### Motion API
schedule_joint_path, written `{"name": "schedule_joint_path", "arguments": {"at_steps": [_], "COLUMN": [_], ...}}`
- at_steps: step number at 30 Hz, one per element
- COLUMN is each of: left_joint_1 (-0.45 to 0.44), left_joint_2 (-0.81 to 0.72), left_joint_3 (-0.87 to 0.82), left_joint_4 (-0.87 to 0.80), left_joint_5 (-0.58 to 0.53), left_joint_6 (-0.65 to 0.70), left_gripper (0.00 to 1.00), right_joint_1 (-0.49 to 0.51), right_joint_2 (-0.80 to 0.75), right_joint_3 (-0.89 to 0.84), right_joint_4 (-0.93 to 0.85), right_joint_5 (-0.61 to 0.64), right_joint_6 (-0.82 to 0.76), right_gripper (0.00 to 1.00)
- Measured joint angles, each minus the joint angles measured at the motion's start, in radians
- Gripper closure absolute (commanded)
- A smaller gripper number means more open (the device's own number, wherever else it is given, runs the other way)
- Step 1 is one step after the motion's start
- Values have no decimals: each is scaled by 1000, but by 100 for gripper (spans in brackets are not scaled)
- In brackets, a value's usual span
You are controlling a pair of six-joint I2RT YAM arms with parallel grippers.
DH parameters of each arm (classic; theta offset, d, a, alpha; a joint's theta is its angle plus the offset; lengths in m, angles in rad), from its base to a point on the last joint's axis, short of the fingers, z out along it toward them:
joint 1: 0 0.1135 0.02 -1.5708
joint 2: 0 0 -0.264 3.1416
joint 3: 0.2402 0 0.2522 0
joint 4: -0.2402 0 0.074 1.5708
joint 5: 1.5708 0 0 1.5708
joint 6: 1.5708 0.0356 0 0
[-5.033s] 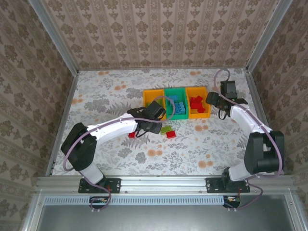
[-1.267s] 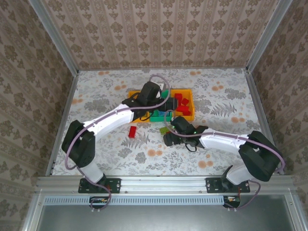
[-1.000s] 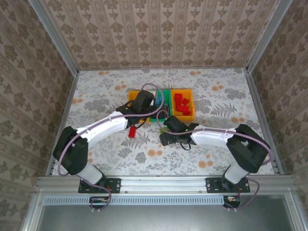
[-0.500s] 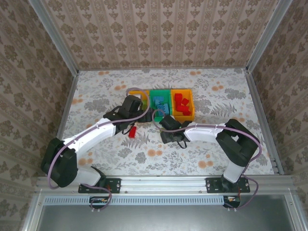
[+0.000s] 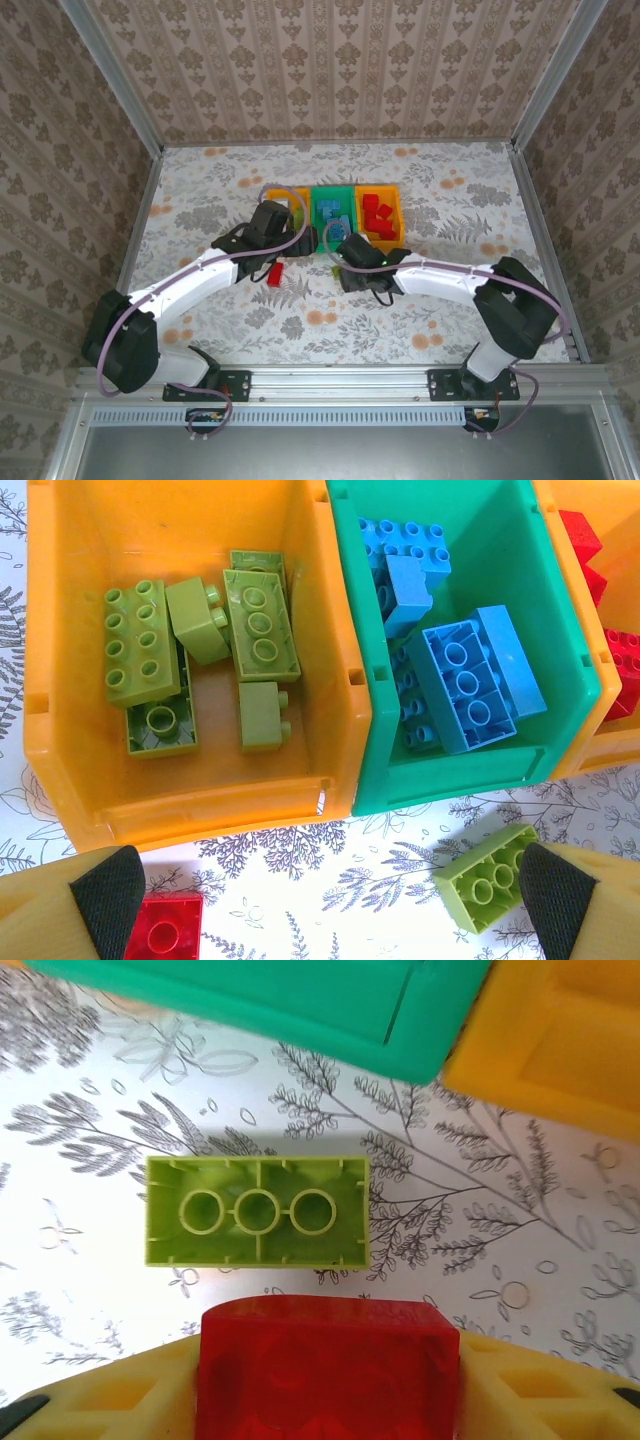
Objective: Sort the legos into containers by color
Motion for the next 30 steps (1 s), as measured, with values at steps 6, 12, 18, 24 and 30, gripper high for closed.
{"name": "schedule_joint_path", "arguments": {"at_steps": [6, 12, 18, 24, 30], "left_joint_1": [0, -2, -14, -21, -21], "left_joint_2": [0, -9, -11, -71, -90], "left_joint_3": [-6, -47, -66, -100, -121], "left_joint_4": [-1, -5, -32, -55, -58], "left_joint_5": [0, 1, 0, -21, -37], "left_joint_6": [0, 1, 1, 1, 1], "left_gripper": [0, 0, 0, 0, 0], "right_joint_1": [-105, -284, -349, -349, -328], "right_joint_2": [-98, -77, 57, 27, -27], "right_joint_3": [14, 100, 248, 167, 24], "right_joint_4": [-24, -26, -26, -20, -43], "right_joint_5": [2, 2, -6, -61, -102], "right_joint_6": [-39, -92, -138, -155, -96], "right_gripper": [39, 40, 41, 36, 29]}}
